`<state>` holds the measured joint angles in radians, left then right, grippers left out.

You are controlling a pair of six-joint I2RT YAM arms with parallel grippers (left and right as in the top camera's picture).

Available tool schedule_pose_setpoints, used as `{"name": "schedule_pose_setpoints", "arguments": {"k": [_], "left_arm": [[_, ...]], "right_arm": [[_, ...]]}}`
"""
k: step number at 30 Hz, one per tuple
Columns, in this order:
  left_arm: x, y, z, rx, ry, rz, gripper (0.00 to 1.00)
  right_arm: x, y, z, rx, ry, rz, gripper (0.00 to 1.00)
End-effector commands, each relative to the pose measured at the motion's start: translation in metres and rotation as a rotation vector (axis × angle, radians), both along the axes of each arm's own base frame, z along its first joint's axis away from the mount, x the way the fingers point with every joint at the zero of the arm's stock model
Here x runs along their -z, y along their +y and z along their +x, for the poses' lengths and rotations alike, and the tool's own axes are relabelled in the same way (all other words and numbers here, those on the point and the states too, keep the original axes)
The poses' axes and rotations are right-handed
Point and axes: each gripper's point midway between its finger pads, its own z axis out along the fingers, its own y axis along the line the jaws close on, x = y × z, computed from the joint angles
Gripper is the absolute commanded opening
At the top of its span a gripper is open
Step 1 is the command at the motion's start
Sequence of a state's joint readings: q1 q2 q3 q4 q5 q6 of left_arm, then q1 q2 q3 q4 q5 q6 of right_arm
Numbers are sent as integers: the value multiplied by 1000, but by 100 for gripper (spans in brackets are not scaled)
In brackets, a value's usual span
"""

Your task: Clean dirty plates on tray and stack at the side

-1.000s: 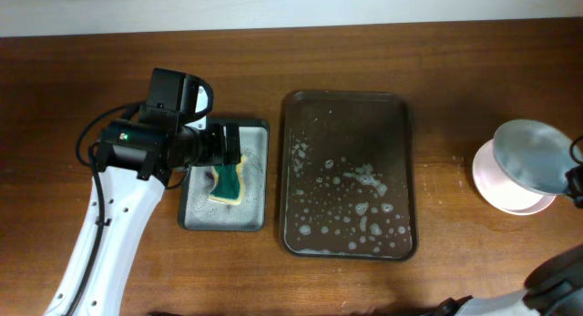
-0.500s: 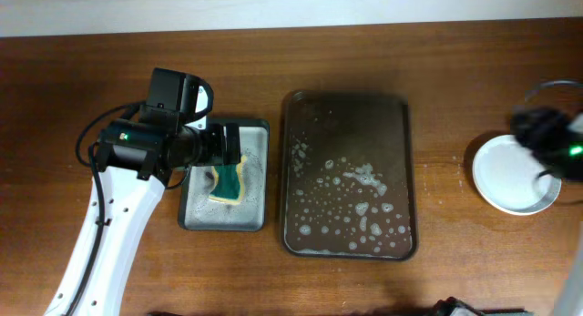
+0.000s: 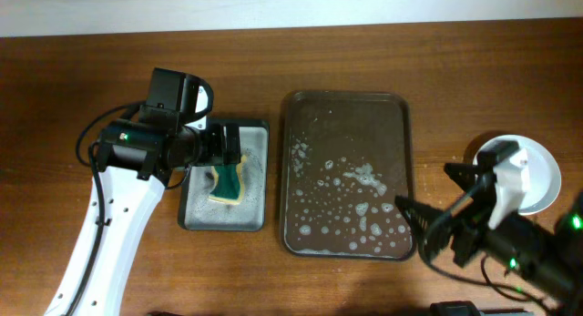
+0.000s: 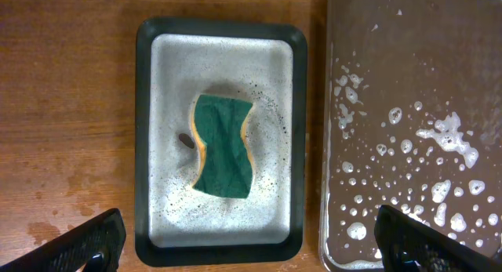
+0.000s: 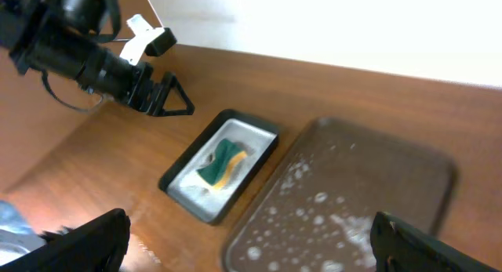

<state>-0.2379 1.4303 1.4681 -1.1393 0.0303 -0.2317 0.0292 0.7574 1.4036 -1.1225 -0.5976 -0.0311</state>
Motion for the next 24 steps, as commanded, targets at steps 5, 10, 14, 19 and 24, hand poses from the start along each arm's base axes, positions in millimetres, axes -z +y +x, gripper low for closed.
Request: {"name": "schedule_pose_setpoints", "arguments": {"k": [5,10,14,19,24], "left_arm": [[-6,1,2,-12,-16,-15,100],[-6,1,2,-12,-16,-15,100],[-6,1,2,-12,-16,-15,100],[-6,1,2,-12,-16,-15,100],[-6,1,2,-12,-16,-15,100]], "right_arm": [[72,-48,18,252,-172,-211,99],[182,-47,34,257,-206,-205,99],[219,-47,45,276,-334,-178,99],[227,-45,60,283,-449,-152,99],[228,-42,61,275,-467,-146,99]]}}
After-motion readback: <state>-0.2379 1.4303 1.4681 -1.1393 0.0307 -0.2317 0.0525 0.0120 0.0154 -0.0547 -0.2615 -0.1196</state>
